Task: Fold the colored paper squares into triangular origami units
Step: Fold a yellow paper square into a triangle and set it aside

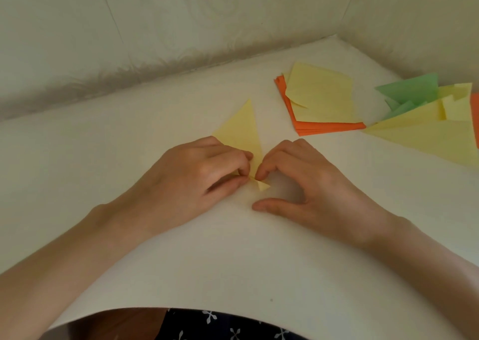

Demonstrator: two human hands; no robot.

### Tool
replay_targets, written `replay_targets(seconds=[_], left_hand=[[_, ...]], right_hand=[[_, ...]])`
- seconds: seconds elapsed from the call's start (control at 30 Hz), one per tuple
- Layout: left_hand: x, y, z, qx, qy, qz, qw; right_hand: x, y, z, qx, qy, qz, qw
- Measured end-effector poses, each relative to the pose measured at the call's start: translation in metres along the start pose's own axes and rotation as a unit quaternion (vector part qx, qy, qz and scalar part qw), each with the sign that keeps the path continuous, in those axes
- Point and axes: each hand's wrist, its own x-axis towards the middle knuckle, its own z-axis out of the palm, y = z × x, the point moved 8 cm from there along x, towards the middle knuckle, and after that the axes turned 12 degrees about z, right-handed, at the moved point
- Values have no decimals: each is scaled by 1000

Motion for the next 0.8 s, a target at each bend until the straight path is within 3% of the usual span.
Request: replay_targets(seconds=[0.2,0.33,0.63,0.8], left_hand=[[0,5,1,36,-15,-14,999],[-2,7,1,36,-21,-14,999],[-9,14,1,35,-35,26,998],[-10,16,0,38,-42,39,998]], right_hand=[[-6,-5,-6,-42,33,-60,997],[-6,1,-8,-21,24,-47,998],[4,23,-2,112,-61,145,981],[4,20,0,111,-51,185,975]])
